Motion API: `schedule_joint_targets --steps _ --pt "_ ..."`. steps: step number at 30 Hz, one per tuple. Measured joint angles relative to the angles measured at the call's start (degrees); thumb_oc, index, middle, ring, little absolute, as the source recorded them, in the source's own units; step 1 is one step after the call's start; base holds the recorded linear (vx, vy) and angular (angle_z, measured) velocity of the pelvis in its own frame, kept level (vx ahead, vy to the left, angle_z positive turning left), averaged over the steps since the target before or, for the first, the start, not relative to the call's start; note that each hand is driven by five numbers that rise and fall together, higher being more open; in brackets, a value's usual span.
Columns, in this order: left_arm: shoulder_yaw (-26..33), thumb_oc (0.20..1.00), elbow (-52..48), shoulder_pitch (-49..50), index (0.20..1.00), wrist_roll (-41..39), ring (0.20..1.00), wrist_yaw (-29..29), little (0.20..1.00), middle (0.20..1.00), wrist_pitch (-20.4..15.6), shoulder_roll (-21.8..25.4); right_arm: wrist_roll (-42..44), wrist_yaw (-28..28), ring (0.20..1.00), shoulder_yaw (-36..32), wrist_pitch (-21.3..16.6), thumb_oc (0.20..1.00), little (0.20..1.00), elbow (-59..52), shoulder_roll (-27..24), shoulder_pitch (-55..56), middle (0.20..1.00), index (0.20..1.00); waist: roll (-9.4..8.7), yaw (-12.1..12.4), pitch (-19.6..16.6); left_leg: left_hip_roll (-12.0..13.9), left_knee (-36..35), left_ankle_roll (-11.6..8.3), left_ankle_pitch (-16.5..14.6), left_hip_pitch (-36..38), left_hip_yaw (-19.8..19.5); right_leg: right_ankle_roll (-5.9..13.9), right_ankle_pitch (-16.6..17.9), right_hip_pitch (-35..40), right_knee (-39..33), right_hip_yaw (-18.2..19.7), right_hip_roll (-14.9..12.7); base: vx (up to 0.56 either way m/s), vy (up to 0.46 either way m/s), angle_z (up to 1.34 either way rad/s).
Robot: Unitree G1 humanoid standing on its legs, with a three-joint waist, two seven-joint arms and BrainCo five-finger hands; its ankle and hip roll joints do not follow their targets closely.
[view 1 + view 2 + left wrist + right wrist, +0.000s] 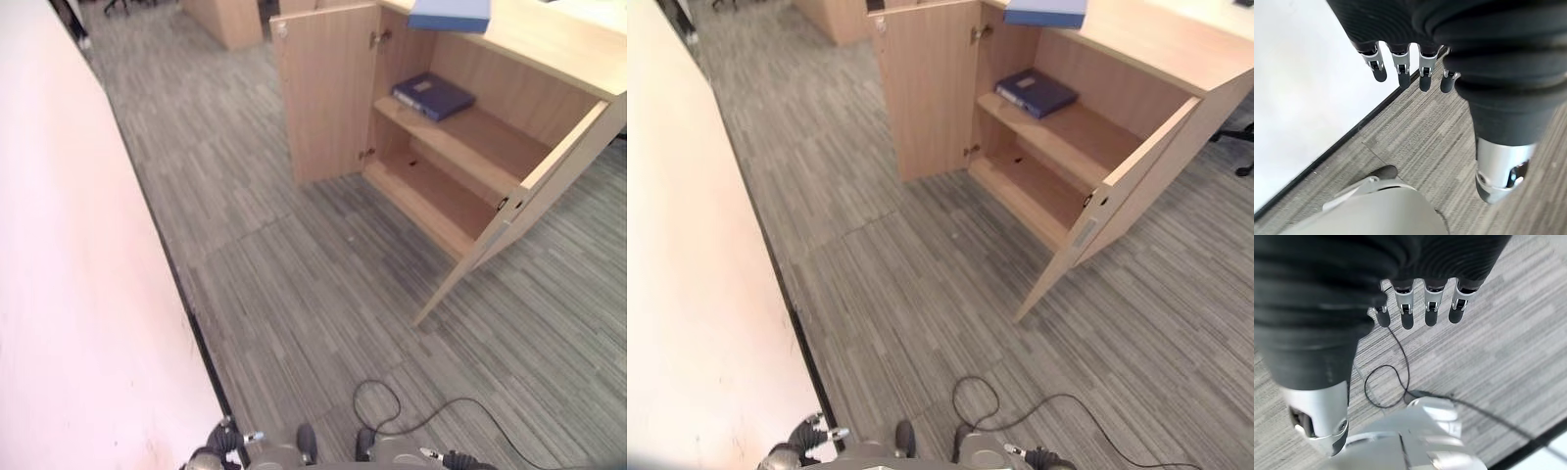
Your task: Put the empty folder in the office cabinet
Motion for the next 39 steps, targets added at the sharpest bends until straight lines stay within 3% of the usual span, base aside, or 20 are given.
schedule_joint_targets --steps 1,2,4,6,8,9,12,16,18,19,21,23,24,25,27,30,33,35,36,39 --pt "0.79 1.000 -0.67 -0.17 1.000 -0.45 1.000 0.13 1.000 1.000 0.03 0.01 0.00 -0.03 1.000 -0.05 0.00 1.000 1.000 0.14 -0.04 -0.45 1.000 1.000 -0.14 0.33 0.76 0.37 3.39 -0.39 0.24 -1.71 -0.06 -0.37 -0.49 0.66 0.05 -0.65 -0.35 0.22 -0.078 0.46" --pt "1.30 1.000 -2.05 -0.10 1.000 -1.34 1.000 0.19 1.000 1.000 0.03 -0.01 0.00 -0.16 1.000 0.28 0.03 1.000 1.000 0.10 0.21 -0.40 1.000 1.000 -0.66 0.56 2.16 3.20 9.59 0.93 -0.32 -5.29 3.42 -1.81 0.41 3.08 -2.16 -3.15 -0.03 0.24 -0.024 0.53" --pt "1.85 1.000 -2.20 0.85 1.000 -2.48 1.000 0.27 1.000 1.000 0.13 0.01 0.00 -0.15 1.000 0.97 0.04 1.000 1.000 0.08 0.34 0.37 1.000 1.000 -0.46 0.69 2.12 6.38 8.21 1.98 -1.05 -5.28 5.69 -1.43 0.18 5.01 -4.43 -4.41 0.97 0.29 0.050 0.38" --pt "3.58 1.000 -1.73 2.65 1.000 -3.07 1.000 0.38 1.000 1.000 0.04 -0.40 -0.04 -0.18 1.000 1.10 0.08 1.000 1.000 0.07 0.24 0.82 1.000 1.000 -0.16 1.11 1.69 8.96 -7.00 2.04 -0.80 -2.71 5.20 0.63 0.85 6.76 -7.49 -5.12 2.22 0.34 0.137 0.17" --pt "3.59 1.000 -0.69 2.95 1.000 -3.34 1.000 0.72 1.000 1.000 0.20 -1.04 -0.09 -0.21 1.000 1.23 0.07 1.000 1.000 0.10 0.18 1.44 1.000 1.000 0.52 1.08 0.97 9.21 -17.48 0.51 0.42 -1.65 2.47 1.93 1.69 7.14 -8.89 -5.09 3.04 0.40 0.155 0.30" --pt "3.62 1.000 -0.65 2.58 1.000 -4.23 1.000 0.80 1.000 1.000 0.39 -1.71 -0.14 -0.31 1.000 1.25 0.42 1.000 1.000 0.25 -0.01 2.39 1.000 1.000 1.74 1.25 0.02 9.95 -22.88 -0.80 1.80 -2.33 -0.03 2.21 1.99 7.56 -10.53 -4.89 4.41 0.22 0.105 0.25" --pt "4.40 1.000 -0.64 4.18 1.000 -4.82 1.000 0.92 1.000 1.000 0.52 -2.30 -0.29 -0.28 1.000 1.14 0.34 1.000 1.000 0.25 -0.30 3.86 1.000 1.000 1.89 2.09 -0.69 11.88 -22.52 -0.19 3.54 -1.85 4.30 1.83 1.82 11.34 -12.63 -4.92 4.70 0.41 0.162 -0.05" --pt "5.51 1.000 2.01 5.26 1.000 -4.81 1.000 0.75 1.000 1.000 0.92 -3.38 -0.66 -0.16 1.000 1.08 0.37 1.000 1.000 1.75 -1.24 4.81 1.000 1.000 3.42 2.72 -3.80 11.19 -22.77 0.68 4.09 0.00 5.58 3.34 0.92 15.29 -15.04 -3.43 4.23 0.39 0.256 -0.21" --pt "5.72 1.000 3.99 5.43 1.000 -4.87 1.000 0.77 1.000 1.000 1.14 -3.43 -0.73 0.09 1.000 1.12 0.42 1.000 1.000 2.38 -1.15 4.94 1.000 1.000 3.67 2.91 -5.49 8.61 -22.82 2.70 5.26 2.29 5.44 5.37 -0.39 17.01 -15.11 -2.48 2.09 0.35 0.301 -0.40" --pt "5.75 1.000 4.19 5.94 1.000 -5.03 1.000 1.08 1.000 1.000 1.21 -3.58 -1.08 0.29 1.000 1.45 0.51 1.000 1.000 2.30 -1.04 5.51 1.000 1.000 2.95 2.98 -6.01 6.78 -22.84 5.69 7.15 4.16 6.56 7.19 -1.99 16.98 -11.33 -1.92 -0.47 0.31 0.347 -0.21" --pt "5.58 1.000 3.29 5.85 1.000 -5.08 1.000 1.06 1.000 1.000 1.09 -3.40 -2.32 0.17 1.000 1.68 0.34 1.000 1.000 1.20 -0.82 5.58 1.000 1.000 2.42 2.63 -6.63 4.06 -22.67 8.13 5.00 6.02 7.27 8.55 -3.40 12.67 0.95 -2.15 -4.78 0.35 0.445 -0.04" --pt "5.33 1.000 1.34 4.76 1.000 -5.07 1.000 1.13 1.000 1.000 1.04 -1.88 -2.36 0.29 1.000 1.67 0.40 1.000 1.000 -1.07 -1.41 5.83 1.000 1.000 0.88 2.60 -6.94 -0.38 -22.27 10.88 2.21 8.11 7.39 9.41 -3.24 4.91 21.06 -2.00 -12.02 0.23 0.385 0.18" --pt "4.95 1.000 0.48 3.90 1.000 -5.07 1.000 1.12 1.000 1.000 1.07 -1.57 -2.36 0.30 1.000 1.53 0.28 1.000 1.000 -2.85 -2.29 5.94 1.000 1.000 -0.27 2.01 -6.99 -3.13 -22.22 11.75 1.10 9.90 7.53 9.99 -0.25 0.33 33.28 -1.96 -17.44 0.20 0.242 0.40" --pt "4.14 1.000 -0.69 3.88 1.000 -4.99 1.000 1.15 1.000 1.000 0.68 -1.15 -2.37 0.19 1.000 1.48 0.33 1.000 1.000 -4.03 -2.98 5.51 1.000 1.000 0.32 1.77 -7.22 -4.71 -22.25 12.65 -0.09 11.13 7.16 10.67 0.16 -2.57 38.21 -1.56 -19.77 0.20 0.234 0.42" --pt "0.78 1.000 -2.97 3.81 1.000 -4.86 1.000 1.08 1.000 1.000 0.44 0.50 -2.54 0.23 1.000 3.90 0.41 1.000 1.000 -6.45 -3.40 2.69 1.000 1.000 2.51 1.95 -6.10 -4.93 -22.21 13.46 -2.08 13.29 7.44 11.28 0.38 -7.81 41.51 -3.11 -20.87 0.17 0.076 -0.06" --pt "1.12 1.000 -3.68 3.75 1.000 -4.80 1.000 0.63 1.000 1.000 0.37 0.24 -3.59 1.04 1.000 5.64 -0.16 1.000 1.000 -8.95 -3.96 0.46 1.000 1.000 4.93 0.86 -4.52 -4.76 -22.19 12.78 -3.10 14.47 6.43 11.39 -0.04 -12.14 34.15 -5.09 -18.36 0.18 -0.038 0.08" --pt "1.26 1.000 -3.51 3.96 1.000 -4.69 1.000 0.86 1.000 1.000 0.19 -0.17 -4.32 0.92 1.000 5.70 -0.12 1.000 1.000 -9.01 -3.20 -0.49 1.000 1.000 4.50 0.85 -2.87 -4.40 -22.20 12.03 -3.90 15.56 6.70 12.28 0.60 -12.78 21.20 -6.75 -15.18 0.24 -0.172 0.12" --pt "1.62 1.000 -2.07 4.10 1.000 -4.45 1.000 0.98 1.000 1.000 0.38 -0.26 -4.61 0.94 1.000 5.88 -0.01 1.000 1.000 -9.01 -2.29 -0.77 1.000 1.000 3.57 0.99 -1.95 -4.11 -22.23 10.91 -5.50 16.50 6.71 14.77 3.68 -12.43 7.42 -6.15 -11.98 0.24 -0.170 -0.16" --pt "1.91 1.000 0.05 3.94 1.000 -3.92 1.000 1.02 1.000 1.000 0.69 -0.39 -4.60 0.91 1.000 5.85 0.07 1.000 1.000 -8.96 -1.87 -0.93 1.000 1.000 2.48 0.83 -1.58 -4.11 -22.27 11.34 -5.91 17.24 6.79 15.54 6.76 -11.20 -2.07 -5.85 -10.44 0.15 -0.118 -0.07" --pt "2.71 1.000 1.77 4.08 1.000 -2.45 1.000 1.16 1.000 1.000 1.08 -0.46 -4.56 0.89 1.000 5.06 -0.07 1.000 1.000 -9.36 -1.25 -0.46 1.000 1.000 1.00 -0.49 -0.71 -4.28 -22.29 10.72 -6.73 18.73 6.06 15.13 13.61 -10.61 -10.80 -6.88 -10.35 0.27 -0.158 0.11"
